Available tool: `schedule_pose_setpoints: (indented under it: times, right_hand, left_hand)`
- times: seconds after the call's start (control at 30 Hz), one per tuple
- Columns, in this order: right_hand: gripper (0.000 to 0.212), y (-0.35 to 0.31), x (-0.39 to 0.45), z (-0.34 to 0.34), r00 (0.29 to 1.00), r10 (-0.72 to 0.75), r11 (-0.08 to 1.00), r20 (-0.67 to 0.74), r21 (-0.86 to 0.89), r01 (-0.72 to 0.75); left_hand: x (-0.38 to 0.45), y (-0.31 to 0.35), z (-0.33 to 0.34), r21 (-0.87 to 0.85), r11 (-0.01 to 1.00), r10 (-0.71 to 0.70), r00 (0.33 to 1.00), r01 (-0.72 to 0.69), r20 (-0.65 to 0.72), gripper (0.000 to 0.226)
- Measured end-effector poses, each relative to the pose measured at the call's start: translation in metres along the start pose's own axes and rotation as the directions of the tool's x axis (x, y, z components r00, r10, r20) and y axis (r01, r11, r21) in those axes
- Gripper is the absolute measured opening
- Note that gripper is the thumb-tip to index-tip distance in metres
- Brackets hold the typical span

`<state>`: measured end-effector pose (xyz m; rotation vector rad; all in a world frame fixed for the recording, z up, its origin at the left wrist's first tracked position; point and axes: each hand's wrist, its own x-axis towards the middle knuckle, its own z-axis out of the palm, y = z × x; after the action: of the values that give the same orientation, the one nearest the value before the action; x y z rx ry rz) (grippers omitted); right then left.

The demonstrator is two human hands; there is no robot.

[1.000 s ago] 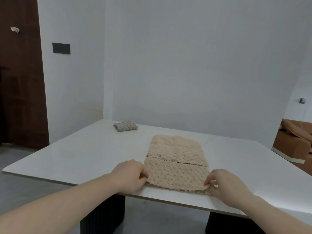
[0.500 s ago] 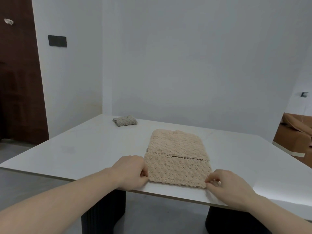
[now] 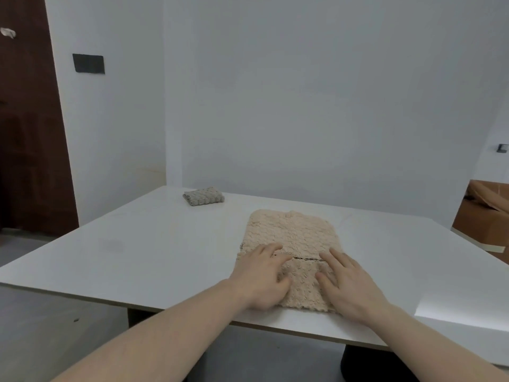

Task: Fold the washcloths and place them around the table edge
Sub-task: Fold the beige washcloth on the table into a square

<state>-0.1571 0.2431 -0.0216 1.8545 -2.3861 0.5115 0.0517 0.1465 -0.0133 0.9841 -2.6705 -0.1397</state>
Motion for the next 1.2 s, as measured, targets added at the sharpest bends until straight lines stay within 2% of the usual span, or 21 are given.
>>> schedule_pose_setpoints:
  times: [0.17, 0.3, 0.43, 1.0, 1.2]
  right_hand:
    - [0.066, 0.012, 0.006, 0.023, 0.988, 0.09, 0.995, 0.124, 0.026, -0.094]
    - [0.069, 0.02, 0.012, 0.029, 0.985, 0.118, 0.992, 0.127, 0.033, -0.123]
    - [0.07, 0.026, 0.026, 0.031, 0.977, 0.127, 0.992, 0.17, -0.002, -0.128]
    - [0.068, 0.024, 0.034, 0.028, 0.974, 0.145, 0.989, 0.173, 0.0, -0.147]
    - [0.067, 0.022, 0.031, 0.026, 0.975, 0.148, 0.988, 0.169, 0.019, -0.153]
  left_hand:
    - [0.018, 0.0, 0.015, 0.009, 0.999, -0.036, 0.998, 0.036, 0.042, 0.065]
    - [0.027, -0.012, 0.035, 0.002, 0.994, -0.11, 0.981, 0.111, 0.158, 0.077]
    - [0.041, -0.018, 0.039, 0.04, 0.992, -0.129, 0.972, 0.124, 0.195, 0.082]
    - [0.041, -0.028, 0.034, 0.061, 0.99, -0.136, 0.966, 0.126, 0.218, 0.085]
    - [0.019, -0.066, 0.023, 0.015, 0.976, -0.215, 0.952, 0.217, 0.219, 0.085]
